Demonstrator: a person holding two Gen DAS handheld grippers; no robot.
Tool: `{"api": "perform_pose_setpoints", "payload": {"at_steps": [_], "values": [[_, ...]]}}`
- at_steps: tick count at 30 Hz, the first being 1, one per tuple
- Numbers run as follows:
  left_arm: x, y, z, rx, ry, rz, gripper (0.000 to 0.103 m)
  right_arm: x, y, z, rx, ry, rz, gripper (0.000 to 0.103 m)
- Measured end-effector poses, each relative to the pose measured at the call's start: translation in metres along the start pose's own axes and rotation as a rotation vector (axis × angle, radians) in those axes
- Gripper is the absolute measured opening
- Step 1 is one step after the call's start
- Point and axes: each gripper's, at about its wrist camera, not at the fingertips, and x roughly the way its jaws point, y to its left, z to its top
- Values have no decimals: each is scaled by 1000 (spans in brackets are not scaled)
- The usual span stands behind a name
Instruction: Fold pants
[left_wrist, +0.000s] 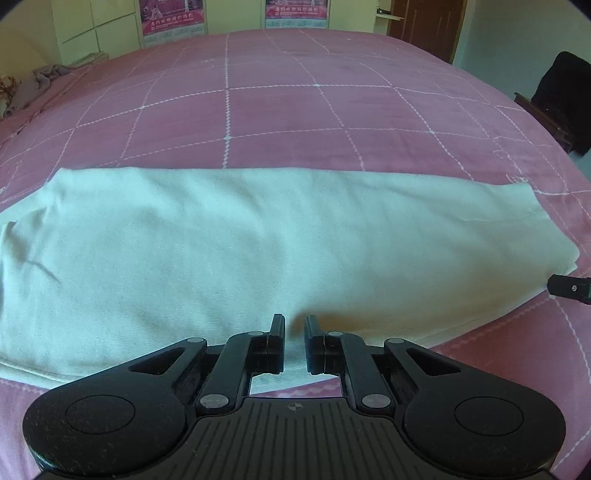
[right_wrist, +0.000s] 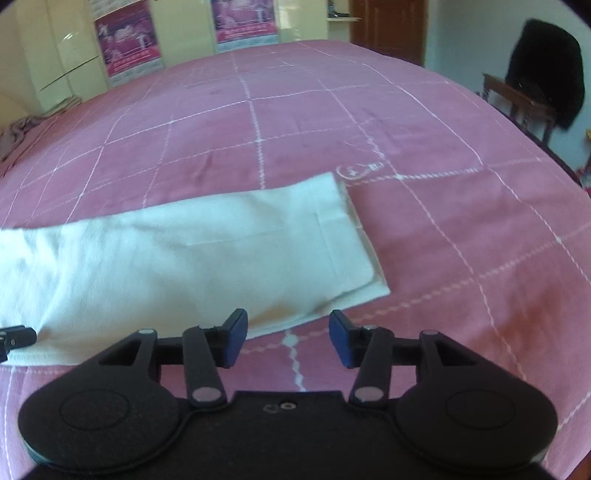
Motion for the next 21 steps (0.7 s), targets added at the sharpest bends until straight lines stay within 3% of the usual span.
{"api": "perform_pose_setpoints", "payload": {"at_steps": [8,10,12,15,20,21], "values": [[17,-25,4,2,19,28,9,15,-21,3,176,13,64,62],[20,-25,4,-13,27,32,9,21,-20,6,189,16,75,56],[22,-26,4,-22,31,38,9,27,-19,9,189,17,65,34],[25,-28,4,-21,31,53,9,32,-24,12,284,22,120,26],[28,-34,1,-6,11,81,9,41,-19,12,254,27,100,23],[28,-35,1,-3,7,84,9,40,-19,13,264,25,105,17]]}}
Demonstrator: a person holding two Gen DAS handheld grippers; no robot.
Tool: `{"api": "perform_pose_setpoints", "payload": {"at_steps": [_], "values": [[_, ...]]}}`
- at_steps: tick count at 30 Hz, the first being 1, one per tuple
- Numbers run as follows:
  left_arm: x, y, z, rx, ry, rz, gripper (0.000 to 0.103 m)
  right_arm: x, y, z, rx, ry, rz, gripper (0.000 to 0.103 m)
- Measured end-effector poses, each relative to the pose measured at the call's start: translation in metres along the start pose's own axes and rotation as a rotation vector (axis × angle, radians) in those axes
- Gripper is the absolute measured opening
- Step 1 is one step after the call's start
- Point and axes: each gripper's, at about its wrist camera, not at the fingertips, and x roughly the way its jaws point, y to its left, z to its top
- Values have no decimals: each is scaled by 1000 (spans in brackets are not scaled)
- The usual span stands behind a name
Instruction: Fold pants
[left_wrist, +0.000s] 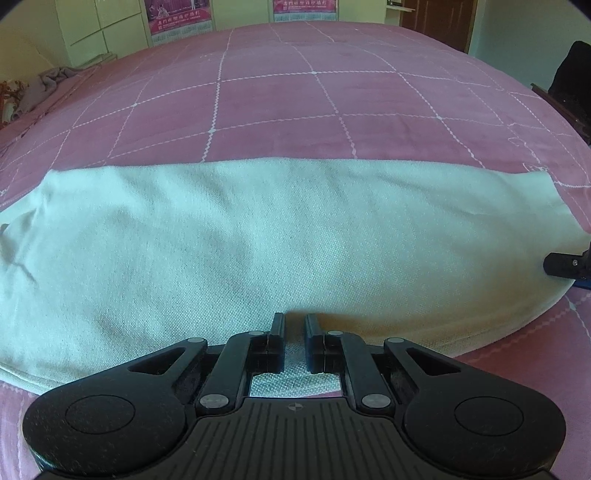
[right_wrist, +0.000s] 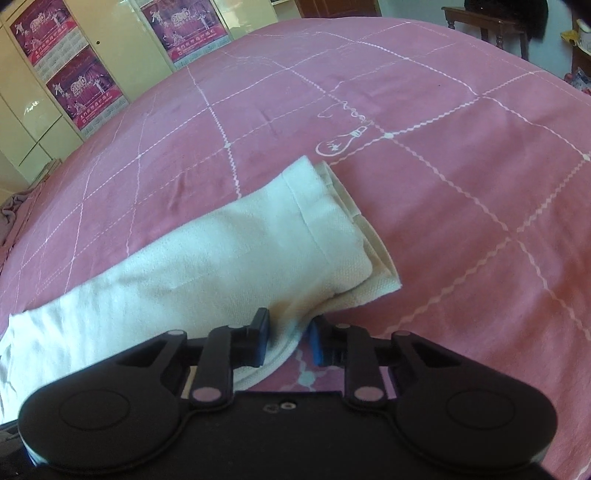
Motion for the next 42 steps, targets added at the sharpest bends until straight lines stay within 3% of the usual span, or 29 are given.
{"api": "perform_pose_setpoints", "payload": {"at_steps": [6,11,19,22,25,28,29,30,32,34,39,40,41,42], "values": [[-7,13,10,-12,32,-44,9,-9,6,-1,0,-44,-11,8],[-23,58,13,-51,3,-17,9,-37,51,6,-145,-145,12,8],[-24,193,1,-214,16,124,9,-53,197,-7,-414,-187,215,8],[-21,233,-10,-273,27,173,9,-40,254,-34,-502,-143,298,8],[-15,261,-20,-329,48,182,9,-16,298,-77,-597,-33,344,10],[-13,277,-28,-410,77,95,9,25,315,-120,-668,159,273,39],[-15,279,-30,-446,78,37,9,30,314,-132,-687,193,259,48],[-14,281,-30,-479,81,-22,9,23,312,-136,-702,168,278,55],[-13,276,-28,-556,109,-157,10,5,304,-129,-674,170,335,57],[-8,267,-24,-595,123,-248,10,-16,288,-114,-616,116,375,57],[4,240,-17,-600,140,-323,12,-37,239,-74,-507,29,344,64],[2,233,-17,-598,133,-306,18,-38,229,-70,-497,21,330,64],[3,229,-17,-605,130,-308,41,-38,221,-67,-491,17,317,64],[3,228,-18,-624,129,-314,57,-39,212,-66,-483,16,304,64]]}}
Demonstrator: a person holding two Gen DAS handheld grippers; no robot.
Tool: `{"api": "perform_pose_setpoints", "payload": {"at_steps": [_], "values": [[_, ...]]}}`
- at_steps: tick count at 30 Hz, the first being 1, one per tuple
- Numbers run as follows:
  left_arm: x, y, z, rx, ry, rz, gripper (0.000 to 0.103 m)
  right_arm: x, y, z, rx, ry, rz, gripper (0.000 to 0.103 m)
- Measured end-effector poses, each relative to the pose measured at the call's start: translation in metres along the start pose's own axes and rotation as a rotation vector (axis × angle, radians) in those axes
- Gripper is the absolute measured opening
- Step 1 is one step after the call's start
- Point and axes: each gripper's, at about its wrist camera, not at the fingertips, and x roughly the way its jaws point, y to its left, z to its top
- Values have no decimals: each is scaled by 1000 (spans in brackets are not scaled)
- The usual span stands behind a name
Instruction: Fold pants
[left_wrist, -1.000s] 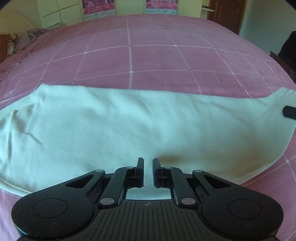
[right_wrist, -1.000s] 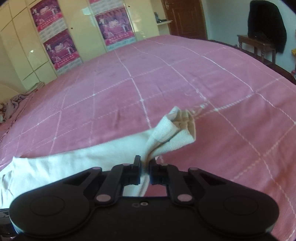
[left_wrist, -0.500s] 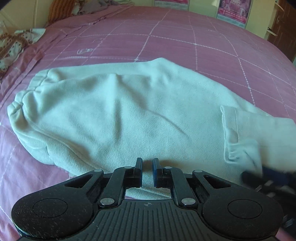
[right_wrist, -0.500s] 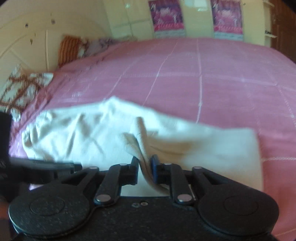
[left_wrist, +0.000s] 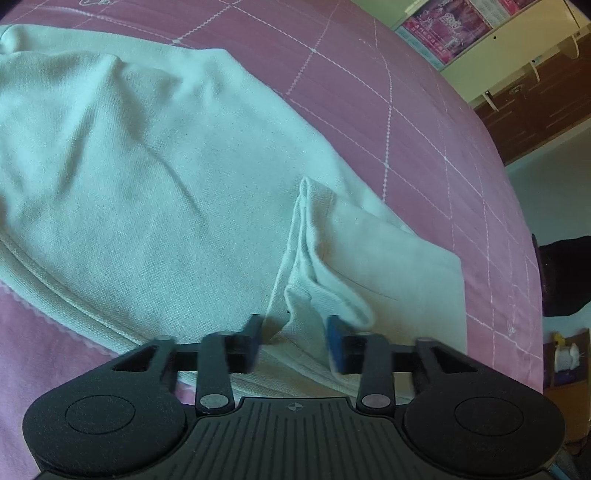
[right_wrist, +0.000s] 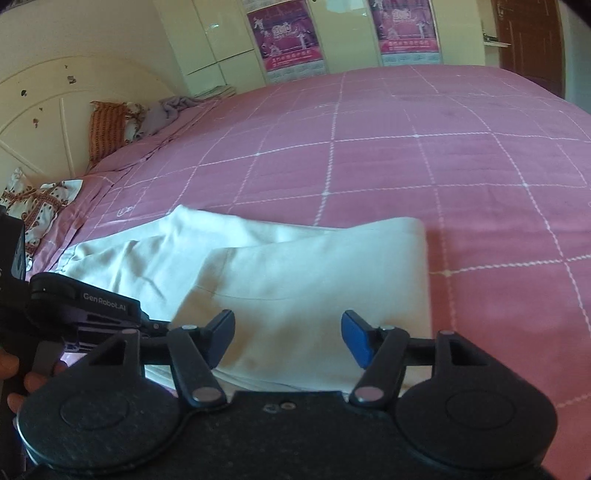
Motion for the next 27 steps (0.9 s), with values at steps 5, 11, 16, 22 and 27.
{"api": "perform_pose_setpoints", "payload": {"at_steps": [5,11,16,22,27], "values": [[-18,3,-2,-65,-82,-20,76,0,-25,-15,56,9,-23,64],[-24,8,-2,-117,-104,-92,76,2,-30,-17,84,-4,-11,63],[-3,12,-6,-137,-42,-92,76,1,-34,-17,86,-14,-46,60],[22,12,-17,-190,-30,-124,16,-1,-45,-22,137,-22,-63,59],[-22,3,0,-120,-154,-164,15,-9,-53,-14,138,-70,-142,33]]}}
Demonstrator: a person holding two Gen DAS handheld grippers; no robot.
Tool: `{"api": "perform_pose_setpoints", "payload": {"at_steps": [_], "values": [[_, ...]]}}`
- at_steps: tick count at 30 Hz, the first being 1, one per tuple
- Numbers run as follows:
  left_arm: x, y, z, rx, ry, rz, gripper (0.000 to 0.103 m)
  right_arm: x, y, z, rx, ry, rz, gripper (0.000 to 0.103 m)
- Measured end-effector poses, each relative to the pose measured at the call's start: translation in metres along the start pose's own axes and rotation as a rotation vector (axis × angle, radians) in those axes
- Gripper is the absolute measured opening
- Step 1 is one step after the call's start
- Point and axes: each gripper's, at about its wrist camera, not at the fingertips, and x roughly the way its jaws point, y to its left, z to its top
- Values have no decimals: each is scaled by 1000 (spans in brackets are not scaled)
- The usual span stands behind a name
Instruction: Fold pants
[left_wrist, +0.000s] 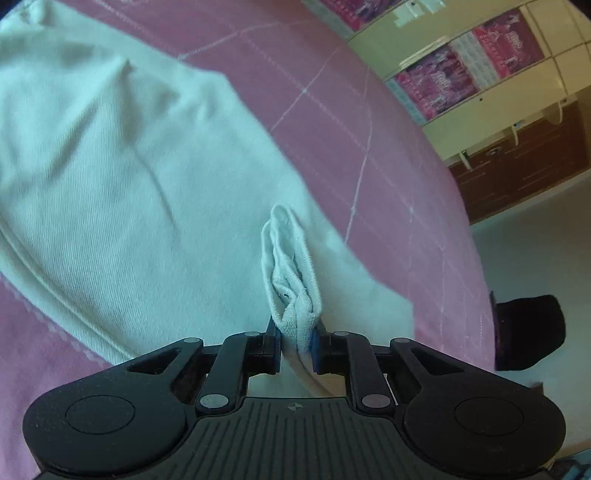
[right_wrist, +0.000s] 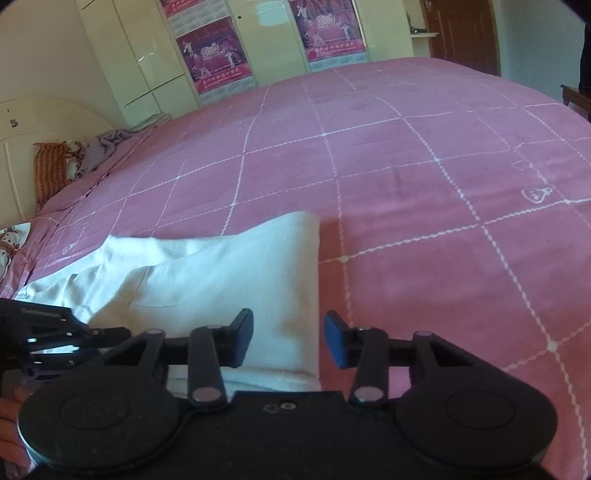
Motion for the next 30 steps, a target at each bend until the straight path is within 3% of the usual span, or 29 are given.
{"api": "perform_pose_setpoints", "payload": {"at_steps": [4,9,11,13,16,17,19,21,22,24,27,30], "values": [[-36,10,32,61,-95,41,15,3,11,11,-52,-9,8,28],[-8,54,21,96,31,204,16,22,55,1,-180,34,56,26],[-3,65,11,95,25,207,18,39,71,-11,-256,89,27,26],[-8,58,12,97,29,220,18,60,77,-27,-323,182,-3,26],[-30,29,12,230,-41,234,19,56,78,-21,-319,194,-1,27],[-32,21,12,273,-55,258,21,50,78,-15,-291,173,22,26],[-27,11,11,336,-68,307,22,42,86,-11,-305,115,22,32],[-18,3,6,389,-82,343,22,45,96,-12,-336,101,20,30],[-11,0,2,420,-79,369,22,49,99,-14,-336,108,19,30],[11,8,-3,427,22,431,22,66,99,-22,-342,179,7,31],[1,10,-3,405,-11,425,22,69,103,-29,-406,200,5,31],[-31,-5,3,431,-150,399,23,57,98,-12,-379,162,31,31]]}}
